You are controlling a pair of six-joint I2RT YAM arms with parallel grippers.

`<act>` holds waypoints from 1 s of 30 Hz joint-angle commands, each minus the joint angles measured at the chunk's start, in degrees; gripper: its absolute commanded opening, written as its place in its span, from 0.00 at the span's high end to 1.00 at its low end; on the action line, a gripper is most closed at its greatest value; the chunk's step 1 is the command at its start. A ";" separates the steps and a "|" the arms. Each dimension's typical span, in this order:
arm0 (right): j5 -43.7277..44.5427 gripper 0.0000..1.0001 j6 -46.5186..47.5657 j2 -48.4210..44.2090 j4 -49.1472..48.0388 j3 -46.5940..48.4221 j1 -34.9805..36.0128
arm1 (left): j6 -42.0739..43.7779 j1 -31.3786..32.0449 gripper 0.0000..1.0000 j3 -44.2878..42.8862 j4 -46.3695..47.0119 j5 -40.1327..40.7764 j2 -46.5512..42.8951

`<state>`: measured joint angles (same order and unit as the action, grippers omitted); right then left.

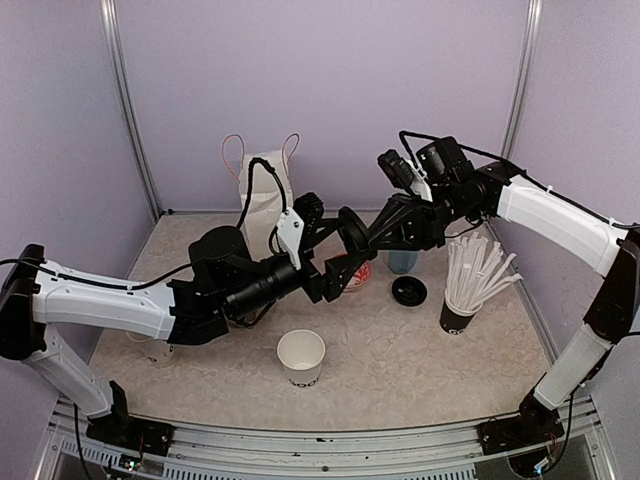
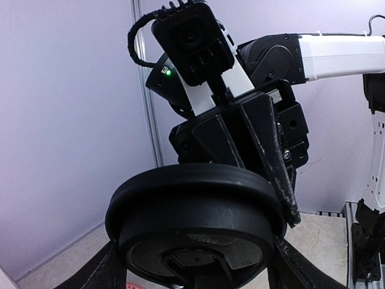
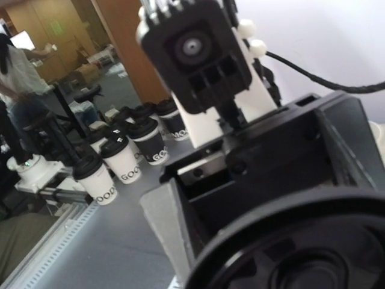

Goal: Pack the takeout coffee

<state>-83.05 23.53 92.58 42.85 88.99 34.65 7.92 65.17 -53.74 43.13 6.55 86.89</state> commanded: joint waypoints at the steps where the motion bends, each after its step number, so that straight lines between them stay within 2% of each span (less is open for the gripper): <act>1: 5.81 0.78 -1.54 -0.16 -0.69 -0.87 0.51 | -3.34 -0.52 0.25 -3.13 -7.21 4.57 -3.15; 4: 9.18 0.56 -1.13 -0.87 -0.11 -1.35 -0.32 | -6.01 -0.09 0.25 -4.21 -17.91 6.53 -5.95; 6: 11.17 0.51 0.18 -1.05 1.84 -1.14 -1.26 | -8.49 0.25 0.25 -6.15 -27.22 7.78 -7.71; 9: 15.24 0.47 1.41 -1.66 2.94 -1.43 -2.39 | -13.20 1.15 0.25 -12.12 -45.51 7.78 -9.71; 13: 22.78 0.46 -1.08 -1.82 -0.65 -3.98 -2.49 | -18.85 2.51 0.25 -20.72 -70.72 3.42 -8.51; 17: 31.02 0.47 -5.70 -0.91 -5.44 -6.13 -2.39 | -24.12 4.70 0.25 -25.23 -87.87 3.12 -5.92; 21: 33.50 0.47 -7.41 0.26 -6.81 -6.86 -2.07 | -29.66 5.92 0.26 -26.65 -97.84 0.85 -3.69; 25: 34.90 0.47 -8.23 1.46 -7.38 -8.24 -1.40 | -33.62 6.11 0.26 -28.68 -101.52 -0.43 -1.33; 30: 36.61 0.47 -8.93 2.25 -8.93 -11.82 0.66 | -34.18 6.03 0.26 -33.24 -106.12 0.36 3.74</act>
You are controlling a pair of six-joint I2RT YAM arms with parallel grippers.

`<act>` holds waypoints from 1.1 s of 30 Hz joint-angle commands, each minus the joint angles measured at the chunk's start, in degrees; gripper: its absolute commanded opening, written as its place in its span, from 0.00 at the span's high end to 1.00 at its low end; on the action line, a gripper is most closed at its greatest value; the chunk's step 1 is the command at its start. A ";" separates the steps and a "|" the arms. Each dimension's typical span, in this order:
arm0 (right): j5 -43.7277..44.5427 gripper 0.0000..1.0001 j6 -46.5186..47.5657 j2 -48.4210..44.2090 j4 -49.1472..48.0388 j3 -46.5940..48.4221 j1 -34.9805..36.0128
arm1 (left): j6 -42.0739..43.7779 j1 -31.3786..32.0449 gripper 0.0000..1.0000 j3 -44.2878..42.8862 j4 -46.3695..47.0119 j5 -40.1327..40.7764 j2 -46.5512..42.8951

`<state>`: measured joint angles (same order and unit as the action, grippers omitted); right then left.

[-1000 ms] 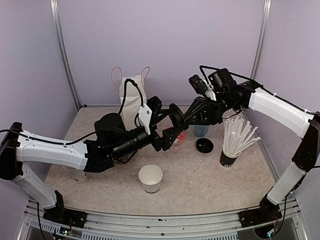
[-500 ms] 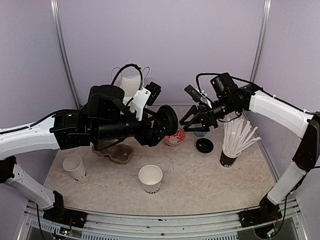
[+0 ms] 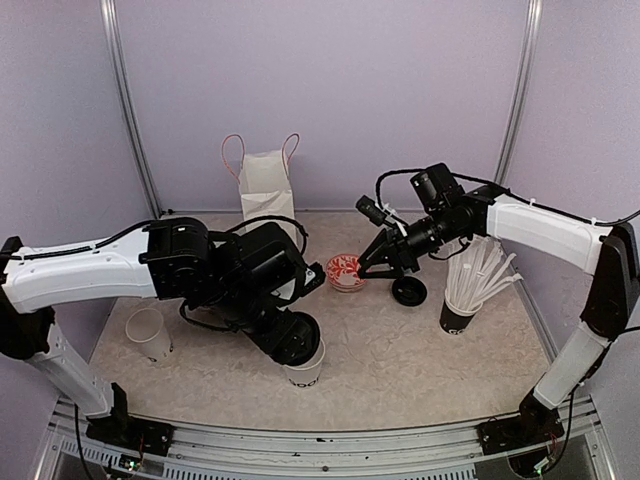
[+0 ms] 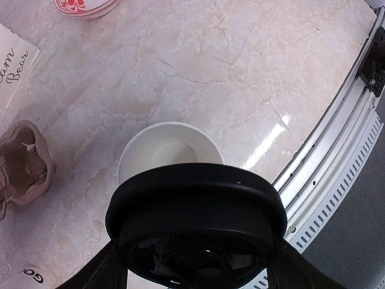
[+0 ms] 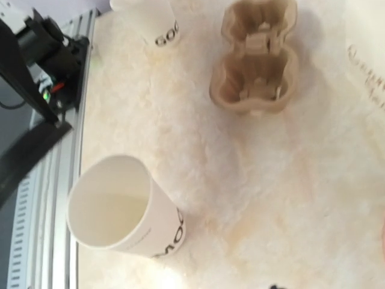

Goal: Pack the takeout coffee

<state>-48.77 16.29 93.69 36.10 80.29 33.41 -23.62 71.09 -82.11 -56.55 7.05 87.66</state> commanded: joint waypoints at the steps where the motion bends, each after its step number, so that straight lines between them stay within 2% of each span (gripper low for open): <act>1: 2.58 0.48 -2.69 0.75 -3.57 -4.31 2.29 | -2.46 0.10 0.26 -5.77 -7.60 0.13 3.95; 17: 0.96 0.48 -3.97 -0.16 -6.14 -8.65 2.45 | -1.56 -2.63 0.26 -14.26 -11.48 0.36 13.39; 33: 0.61 0.48 -3.59 0.27 -6.14 -8.89 2.45 | -0.21 -3.46 0.25 -15.87 -14.36 -0.18 17.65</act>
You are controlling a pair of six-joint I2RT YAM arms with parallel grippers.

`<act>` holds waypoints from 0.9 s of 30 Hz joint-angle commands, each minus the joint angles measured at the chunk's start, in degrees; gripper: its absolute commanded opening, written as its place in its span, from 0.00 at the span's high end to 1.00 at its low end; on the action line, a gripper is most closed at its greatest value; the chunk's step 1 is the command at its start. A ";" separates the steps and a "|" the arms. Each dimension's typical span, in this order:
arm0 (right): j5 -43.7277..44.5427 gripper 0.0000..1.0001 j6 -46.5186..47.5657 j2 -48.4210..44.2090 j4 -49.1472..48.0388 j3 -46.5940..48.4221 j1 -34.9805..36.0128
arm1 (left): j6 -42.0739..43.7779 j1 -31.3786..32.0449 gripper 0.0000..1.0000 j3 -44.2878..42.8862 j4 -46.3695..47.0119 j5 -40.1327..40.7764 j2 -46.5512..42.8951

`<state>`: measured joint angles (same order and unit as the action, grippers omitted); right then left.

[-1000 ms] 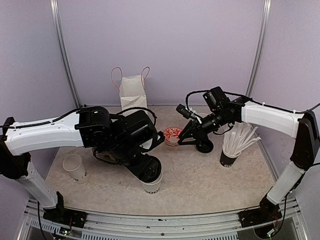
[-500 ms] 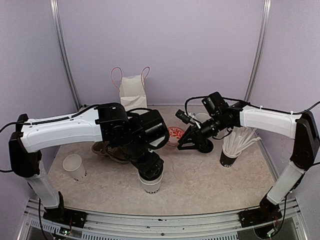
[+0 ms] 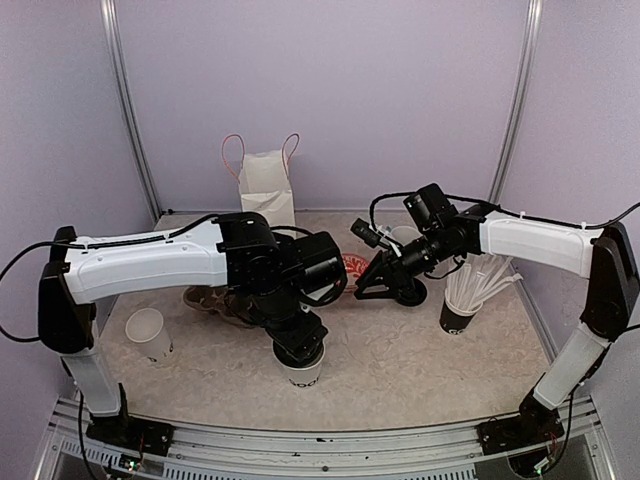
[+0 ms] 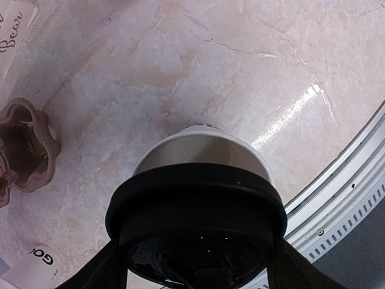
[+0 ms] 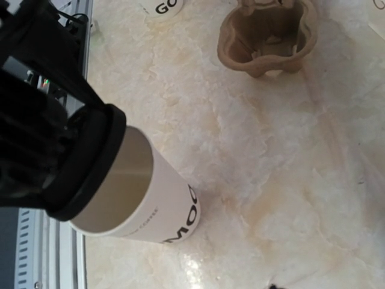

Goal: Pack the takeout coffee

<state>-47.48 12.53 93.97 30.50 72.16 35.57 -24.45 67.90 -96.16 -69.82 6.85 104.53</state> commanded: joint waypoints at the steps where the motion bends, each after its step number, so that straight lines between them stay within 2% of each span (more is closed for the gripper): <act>1: -0.68 0.48 0.23 -0.02 -0.55 -0.82 0.29 | 0.77 -0.36 0.25 -1.96 -0.97 0.07 0.92; 18: -0.42 0.48 0.56 -0.01 -0.57 -1.40 0.28 | 2.99 -0.75 0.25 -2.74 1.15 -1.71 3.78; 27: -0.50 0.48 0.65 0.00 -0.72 -1.99 0.29 | 2.91 -0.75 0.21 -2.37 3.13 -2.45 4.80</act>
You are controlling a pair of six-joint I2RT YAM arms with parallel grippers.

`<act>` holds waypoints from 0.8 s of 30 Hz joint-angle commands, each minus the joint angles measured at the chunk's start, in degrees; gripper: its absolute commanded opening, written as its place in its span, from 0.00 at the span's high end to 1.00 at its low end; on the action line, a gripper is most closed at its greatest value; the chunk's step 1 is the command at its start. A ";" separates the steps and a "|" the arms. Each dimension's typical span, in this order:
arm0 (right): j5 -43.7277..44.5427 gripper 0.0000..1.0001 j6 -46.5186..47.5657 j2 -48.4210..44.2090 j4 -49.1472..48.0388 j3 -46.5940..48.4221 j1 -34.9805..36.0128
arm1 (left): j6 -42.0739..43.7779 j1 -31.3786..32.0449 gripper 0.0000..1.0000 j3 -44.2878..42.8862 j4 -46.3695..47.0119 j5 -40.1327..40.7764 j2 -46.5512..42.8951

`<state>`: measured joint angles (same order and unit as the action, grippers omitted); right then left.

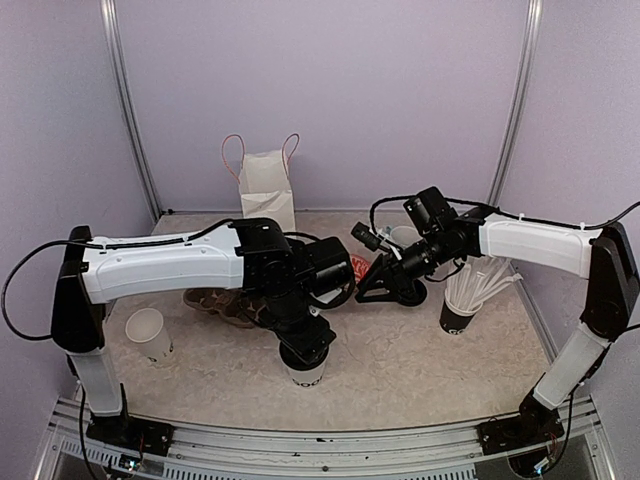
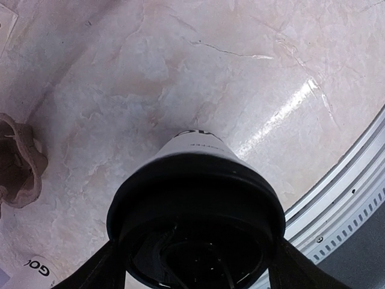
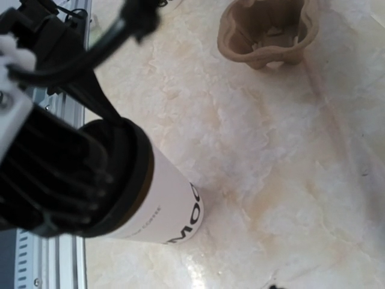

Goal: Pack the takeout coffee

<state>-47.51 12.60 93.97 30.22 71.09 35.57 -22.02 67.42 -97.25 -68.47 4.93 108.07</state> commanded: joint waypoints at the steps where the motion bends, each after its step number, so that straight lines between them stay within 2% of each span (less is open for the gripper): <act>1: -0.48 0.48 0.58 -0.06 -0.40 -0.95 0.29 | 0.34 -0.33 0.20 -1.15 2.07 -0.30 1.23; 6: -0.40 0.47 0.58 -0.25 -0.02 -0.99 0.29 | -0.49 -0.27 0.17 -1.61 2.58 1.00 0.55; 8: -0.31 0.48 0.50 -0.49 0.45 -0.91 0.33 | -1.02 -0.14 0.05 -1.54 2.74 1.33 -0.32; 15: -0.57 0.47 1.33 -0.62 4.03 -0.25 0.29 | -5.20 1.49 0.01 -0.08 2.40 7.47 -5.53; 20: -5.53 0.48 -0.03 1.23 4.57 -1.62 0.52 | -12.10 -1.63 0.03 11.49 13.38 7.76 -15.21; 24: -9.00 0.50 -1.22 3.88 4.40 -1.26 1.88 | -16.89 -4.28 0.12 24.12 28.10 2.48 -23.99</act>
<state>-51.51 12.51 94.85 33.50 70.35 36.01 -32.36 65.32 -82.37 -55.83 10.46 90.61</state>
